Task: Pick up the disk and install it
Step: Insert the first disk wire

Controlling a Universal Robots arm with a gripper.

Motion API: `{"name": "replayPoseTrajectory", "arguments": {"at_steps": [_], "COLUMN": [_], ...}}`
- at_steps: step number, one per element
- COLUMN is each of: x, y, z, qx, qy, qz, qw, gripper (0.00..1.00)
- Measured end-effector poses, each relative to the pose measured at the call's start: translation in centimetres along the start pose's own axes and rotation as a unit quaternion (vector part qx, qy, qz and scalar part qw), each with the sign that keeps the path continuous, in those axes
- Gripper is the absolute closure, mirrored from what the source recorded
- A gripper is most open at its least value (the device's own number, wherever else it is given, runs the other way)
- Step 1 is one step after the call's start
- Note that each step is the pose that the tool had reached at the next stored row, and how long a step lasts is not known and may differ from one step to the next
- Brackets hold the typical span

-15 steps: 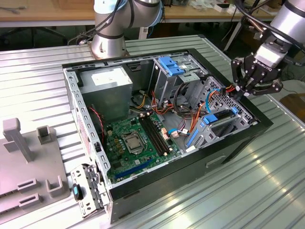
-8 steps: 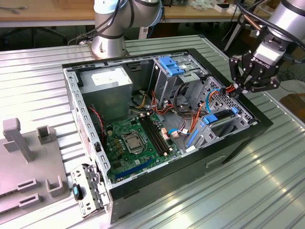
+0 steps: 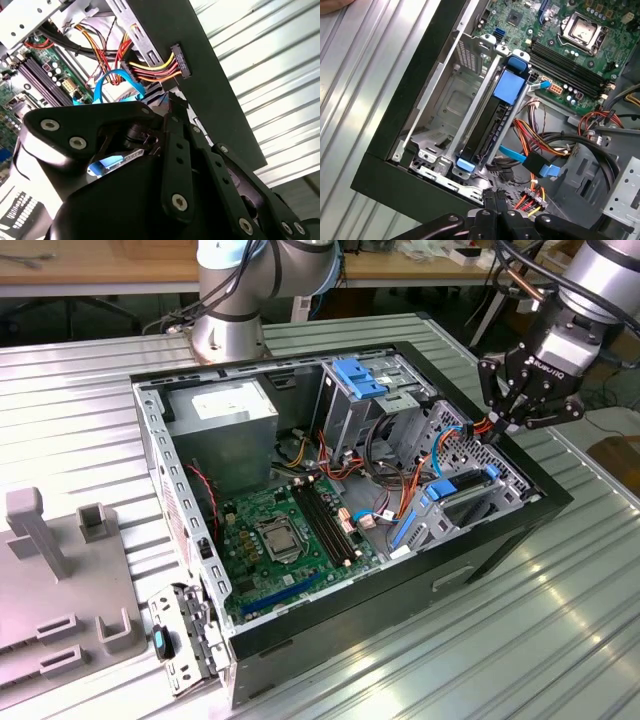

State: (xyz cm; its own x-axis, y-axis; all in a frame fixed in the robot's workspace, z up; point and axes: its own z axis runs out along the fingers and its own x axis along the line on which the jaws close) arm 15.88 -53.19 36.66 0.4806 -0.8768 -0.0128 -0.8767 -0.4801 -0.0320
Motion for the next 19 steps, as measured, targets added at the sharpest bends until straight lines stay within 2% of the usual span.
{"name": "replayPoseTrajectory", "arguments": {"at_steps": [2, 4, 9, 13, 16, 19], "x": [-0.02, -0.01, 0.03, -0.18, -0.21, -0.26], "y": [-0.02, -0.12, -0.66, -0.93, -0.96, -0.99], "z": [0.0, 0.01, 0.01, 0.02, 0.03, -0.04], "qx": [-0.0003, -0.0003, 0.0005, 0.0051, 0.0049, 0.0045], "qy": [-0.0006, -0.001, -0.0011, 0.0001, -0.0009, -0.0018], "qz": [-0.02, -0.029, -0.033, -0.035, -0.058, -0.087], "qw": [0.9998, 0.9996, 0.9994, 0.9994, 0.9983, 0.9962], "gripper": [0.89, 0.89, 0.89, 0.89, 0.89, 0.89]}}
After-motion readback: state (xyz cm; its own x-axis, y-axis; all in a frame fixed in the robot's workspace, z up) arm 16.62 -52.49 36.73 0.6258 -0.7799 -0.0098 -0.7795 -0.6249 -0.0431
